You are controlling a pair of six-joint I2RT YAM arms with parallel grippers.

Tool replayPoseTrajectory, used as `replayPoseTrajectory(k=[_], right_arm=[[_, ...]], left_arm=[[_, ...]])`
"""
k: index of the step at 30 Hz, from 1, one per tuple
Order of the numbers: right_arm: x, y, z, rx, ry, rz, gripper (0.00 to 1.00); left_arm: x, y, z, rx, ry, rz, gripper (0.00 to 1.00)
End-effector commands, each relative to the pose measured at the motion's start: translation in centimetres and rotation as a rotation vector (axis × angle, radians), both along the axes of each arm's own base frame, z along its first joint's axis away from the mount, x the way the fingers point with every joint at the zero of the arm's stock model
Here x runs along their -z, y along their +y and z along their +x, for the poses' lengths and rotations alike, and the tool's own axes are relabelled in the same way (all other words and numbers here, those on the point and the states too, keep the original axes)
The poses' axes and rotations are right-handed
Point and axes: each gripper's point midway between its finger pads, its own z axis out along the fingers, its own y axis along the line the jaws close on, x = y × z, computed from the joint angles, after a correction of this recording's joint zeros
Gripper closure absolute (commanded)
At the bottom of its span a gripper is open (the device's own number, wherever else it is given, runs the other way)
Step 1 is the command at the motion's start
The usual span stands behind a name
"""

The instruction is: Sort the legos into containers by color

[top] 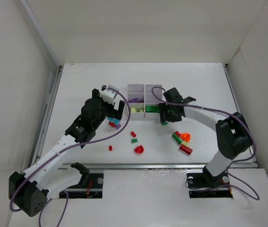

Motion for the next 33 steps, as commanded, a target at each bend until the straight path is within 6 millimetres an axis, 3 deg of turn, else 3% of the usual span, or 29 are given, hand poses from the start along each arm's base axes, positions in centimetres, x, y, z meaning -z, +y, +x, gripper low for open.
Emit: replayPoseTrajectory(k=[1, 8, 21, 33], right_arm=[[-0.6, 1.5, 2.2, 0.020, -0.091, 0.039, 0.32], [0.1, 0.9, 2.9, 0.060, -0.111, 0.009, 0.41], [3.0, 1.2, 1.0, 0.045, -0.042, -0.023, 0.41], [3.7, 1.0, 1.7, 0.059, -0.056, -0.048, 0.50]], left_arm=[[-1.8, -0.1, 0.0, -0.001, -0.056, -0.054, 0.00], [-1.8, -0.1, 0.0, -0.001, -0.056, -0.054, 0.00], [-1.8, 0.1, 0.1, -0.010, -0.057, -0.052, 0.00], [-1.8, 0.1, 0.1, -0.010, -0.057, -0.052, 0.00]])
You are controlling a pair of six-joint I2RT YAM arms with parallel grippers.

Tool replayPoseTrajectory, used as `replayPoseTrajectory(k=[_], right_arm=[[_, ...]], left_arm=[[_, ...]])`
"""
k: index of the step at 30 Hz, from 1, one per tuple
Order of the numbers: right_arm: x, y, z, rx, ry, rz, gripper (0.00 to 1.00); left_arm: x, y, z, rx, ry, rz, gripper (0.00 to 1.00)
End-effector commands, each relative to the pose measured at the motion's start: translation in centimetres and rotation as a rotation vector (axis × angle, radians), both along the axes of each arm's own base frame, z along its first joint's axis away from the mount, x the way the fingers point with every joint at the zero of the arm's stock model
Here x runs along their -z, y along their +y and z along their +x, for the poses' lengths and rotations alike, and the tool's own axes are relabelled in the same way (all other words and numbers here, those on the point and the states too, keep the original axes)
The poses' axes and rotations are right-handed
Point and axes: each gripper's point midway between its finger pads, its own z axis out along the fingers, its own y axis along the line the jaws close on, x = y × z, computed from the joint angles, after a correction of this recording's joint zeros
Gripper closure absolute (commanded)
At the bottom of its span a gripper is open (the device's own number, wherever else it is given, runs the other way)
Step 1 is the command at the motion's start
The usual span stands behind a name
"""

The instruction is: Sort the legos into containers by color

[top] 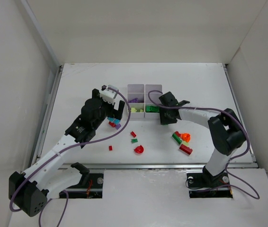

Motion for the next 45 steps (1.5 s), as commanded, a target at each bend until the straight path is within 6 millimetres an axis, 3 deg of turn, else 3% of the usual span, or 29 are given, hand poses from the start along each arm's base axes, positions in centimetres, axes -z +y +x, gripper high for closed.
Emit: replayPoseTrajectory(k=[1, 4, 5, 8, 12, 14, 18, 19, 21, 26, 27, 30, 36, 42, 45], right_arm=[[0.4, 0.4, 0.7, 0.017, -0.021, 0.001, 0.56], [0.5, 0.3, 0.4, 0.017, -0.011, -0.005, 0.70], [0.1, 0.2, 0.3, 0.017, -0.011, -0.005, 0.79], [-1.0, 0.0, -0.2, 0.025, -0.027, -0.005, 0.92], [-3.4, -1.8, -1.9, 0.077, -0.062, -0.029, 0.94], [-6.2, -2.0, -1.8, 0.101, -0.139, -0.009, 0.96], [-10.6, 1.1, -1.7, -0.028, -0.269, 0.027, 0.97], [-11.9, 1.8, -0.8, -0.040, -0.304, 0.041, 0.97], [-12.6, 2.9, -0.1, -0.092, -0.323, 0.040, 0.97], [-13.5, 5.5, 2.5, -0.146, -0.347, 0.033, 0.97], [-12.7, 5.7, 2.8, -0.158, -0.333, 0.014, 0.97], [-13.1, 6.9, 4.0, -0.167, -0.357, 0.034, 0.97], [-13.2, 7.7, 5.0, -0.165, -0.373, 0.045, 0.97], [-11.3, 8.5, 5.5, -0.180, -0.337, 0.038, 0.91], [-10.4, 8.6, 5.6, -0.182, -0.314, 0.022, 0.79]], left_arm=[[-1.9, 0.0, 0.0, -0.008, -0.057, -0.052, 0.00], [-1.9, 0.0, 0.0, -0.008, -0.057, -0.052, 0.00], [-1.9, 0.0, 0.0, -0.008, -0.057, -0.052, 0.00], [-1.9, 0.0, 0.0, -0.008, -0.057, -0.052, 0.00], [-1.9, 0.0, 0.0, -0.008, -0.057, -0.052, 0.00], [-1.9, 0.0, 0.0, -0.008, -0.057, -0.052, 0.00], [-2.1, 0.0, 0.1, -0.008, -0.065, -0.057, 0.00], [-2.1, 0.0, 0.1, -0.008, -0.065, -0.057, 0.00], [-2.1, 0.0, 0.1, -0.008, -0.065, -0.057, 0.00], [-2.1, 0.0, 0.1, -0.008, -0.065, -0.057, 0.00], [-2.1, 0.0, 0.1, -0.008, -0.065, -0.057, 0.00], [-2.4, 0.2, 0.1, -0.017, -0.074, -0.061, 0.00], [-1.9, 0.3, 0.0, -0.017, -0.066, -0.056, 0.00], [-1.9, 0.3, 0.0, -0.017, -0.066, -0.056, 0.00], [-1.9, 0.3, 0.0, -0.017, -0.066, -0.056, 0.00]])
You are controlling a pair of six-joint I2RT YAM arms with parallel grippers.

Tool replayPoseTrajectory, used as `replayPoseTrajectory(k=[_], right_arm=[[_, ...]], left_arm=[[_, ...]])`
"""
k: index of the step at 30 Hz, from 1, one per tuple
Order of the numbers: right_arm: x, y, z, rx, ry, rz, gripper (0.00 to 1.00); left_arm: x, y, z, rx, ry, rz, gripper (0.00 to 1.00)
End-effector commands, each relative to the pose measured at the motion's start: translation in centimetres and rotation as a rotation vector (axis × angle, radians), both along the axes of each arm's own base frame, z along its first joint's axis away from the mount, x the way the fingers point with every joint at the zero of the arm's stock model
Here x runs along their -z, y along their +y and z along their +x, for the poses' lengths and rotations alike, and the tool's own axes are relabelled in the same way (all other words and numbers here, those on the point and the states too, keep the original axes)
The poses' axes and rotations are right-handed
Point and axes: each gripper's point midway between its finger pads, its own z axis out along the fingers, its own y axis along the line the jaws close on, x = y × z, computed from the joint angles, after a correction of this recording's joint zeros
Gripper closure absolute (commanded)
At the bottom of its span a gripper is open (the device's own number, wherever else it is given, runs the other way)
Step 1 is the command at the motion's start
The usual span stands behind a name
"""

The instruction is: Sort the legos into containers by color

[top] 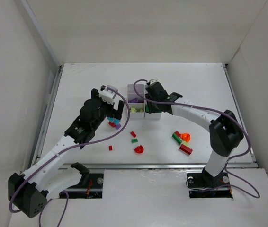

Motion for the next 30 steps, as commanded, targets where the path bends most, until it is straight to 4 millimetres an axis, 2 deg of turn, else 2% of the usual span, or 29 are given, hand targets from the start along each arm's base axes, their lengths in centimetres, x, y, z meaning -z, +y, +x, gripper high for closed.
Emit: replayPoseTrajectory(k=[1, 4, 5, 7, 8, 10, 11, 16, 22, 26, 27, 29, 30], right_arm=[[-1.6, 1.6, 1.6, -0.012, -0.055, 0.034, 0.74], [-1.3, 1.3, 1.8, 0.003, -0.059, 0.015, 0.67], [-1.3, 1.3, 1.8, 0.003, -0.059, 0.015, 0.61], [-1.7, 1.3, 2.0, 0.009, -0.071, 0.016, 0.55], [-1.1, 1.3, 2.1, 0.009, -0.062, 0.008, 0.53], [-1.4, 1.6, 2.4, 0.009, -0.068, 0.014, 0.49], [-0.8, 1.5, 2.3, 0.009, -0.051, -0.001, 0.47], [-1.1, 1.5, 2.3, 0.009, -0.053, 0.001, 0.30], [-2.6, 1.2, 1.7, -0.004, -0.060, 0.010, 0.30], [-5.7, 0.5, 0.8, 0.014, -0.084, 0.050, 0.30], [-7.4, 0.0, 0.0, 0.025, -0.104, 0.080, 0.30], [-8.3, -0.9, -1.4, 0.016, -0.104, 0.092, 0.29], [-8.4, -1.9, -2.9, 0.009, -0.093, 0.093, 0.29]], left_arm=[[-1.4, 0.1, 0.1, -0.013, -0.047, -0.045, 0.00], [-1.4, 0.1, 0.1, -0.013, -0.047, -0.045, 0.00], [-1.4, 0.1, 0.1, -0.013, -0.047, -0.045, 0.00], [-1.4, 0.1, 0.1, -0.013, -0.047, -0.045, 0.00], [-1.4, 0.1, 0.1, -0.013, -0.047, -0.045, 0.00], [-1.4, 0.1, 0.1, -0.013, -0.047, -0.045, 0.00], [-1.4, 0.1, 0.1, -0.013, -0.047, -0.045, 0.00], [-1.4, 0.1, 0.1, -0.013, -0.047, -0.045, 0.00], [-1.2, 0.2, 0.0, -0.013, -0.039, -0.040, 0.00], [-1.2, 0.2, 0.0, -0.013, -0.039, -0.040, 0.00], [-1.2, 0.2, 0.0, -0.013, -0.039, -0.040, 0.00], [-1.2, 0.2, 0.0, -0.013, -0.039, -0.040, 0.00], [-1.2, 0.2, 0.0, -0.013, -0.039, -0.040, 0.00]])
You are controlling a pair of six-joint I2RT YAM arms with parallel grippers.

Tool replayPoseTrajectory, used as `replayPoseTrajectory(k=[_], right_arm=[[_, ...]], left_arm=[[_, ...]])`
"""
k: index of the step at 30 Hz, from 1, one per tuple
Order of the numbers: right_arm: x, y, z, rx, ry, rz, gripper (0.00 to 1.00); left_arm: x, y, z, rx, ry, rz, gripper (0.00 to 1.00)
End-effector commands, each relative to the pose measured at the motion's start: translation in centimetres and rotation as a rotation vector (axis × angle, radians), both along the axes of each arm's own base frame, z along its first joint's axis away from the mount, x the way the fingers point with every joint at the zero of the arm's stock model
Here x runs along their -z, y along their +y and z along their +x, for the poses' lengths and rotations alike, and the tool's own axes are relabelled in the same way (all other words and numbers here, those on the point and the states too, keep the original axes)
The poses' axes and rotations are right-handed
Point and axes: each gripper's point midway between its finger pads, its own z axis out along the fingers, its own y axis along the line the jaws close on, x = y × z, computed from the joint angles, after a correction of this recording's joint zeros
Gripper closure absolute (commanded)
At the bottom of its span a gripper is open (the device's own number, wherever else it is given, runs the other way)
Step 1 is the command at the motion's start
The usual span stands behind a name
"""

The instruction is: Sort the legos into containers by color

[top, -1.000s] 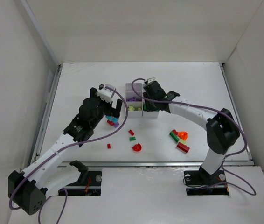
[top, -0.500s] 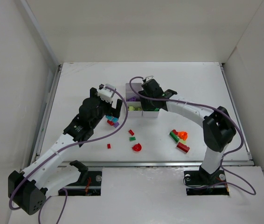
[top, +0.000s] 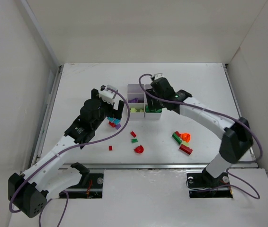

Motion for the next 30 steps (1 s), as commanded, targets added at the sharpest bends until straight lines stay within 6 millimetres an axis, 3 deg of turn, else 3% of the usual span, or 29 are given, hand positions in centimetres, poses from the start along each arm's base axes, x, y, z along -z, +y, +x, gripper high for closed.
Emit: replayPoseTrajectory(k=[1, 2, 5, 7, 10, 11, 15, 22, 30], right_arm=[[-4.2, -1.6, -3.2, -0.013, -0.039, 0.071, 0.29], [-3.5, -1.6, -4.4, -0.041, 0.001, 0.079, 0.29], [0.8, -3.3, -8.3, -0.019, 0.196, 0.025, 0.29], [3.5, -5.2, -10.9, 0.042, 0.329, -0.044, 0.29], [5.6, -6.8, -13.3, 0.134, 0.412, -0.053, 0.25], [5.2, -7.1, -13.8, 0.158, 0.404, -0.025, 0.22], [6.7, -9.9, -14.6, 0.240, 0.444, -0.024, 0.16], [10.3, -10.1, -14.4, 0.219, 0.514, -0.073, 0.16], [11.9, -9.9, -13.4, 0.209, 0.504, -0.101, 0.35]], left_arm=[[-1.3, 0.2, 0.0, -0.013, -0.040, -0.040, 0.00], [-1.3, 0.2, 0.0, -0.013, -0.040, -0.040, 0.00], [-1.5, 0.0, 0.0, -0.004, -0.047, -0.047, 0.00], [-1.0, 0.0, 0.0, -0.004, -0.039, -0.042, 0.00], [-1.0, 0.0, 0.0, -0.004, -0.039, -0.042, 0.00], [-1.4, 0.1, -0.2, -0.004, -0.048, -0.047, 0.00], [-0.8, 0.2, -0.4, -0.004, -0.042, -0.043, 0.00], [-1.2, 0.4, -0.6, -0.004, -0.057, -0.053, 0.00], [-1.2, 0.4, -0.6, -0.004, -0.057, -0.053, 0.00]])
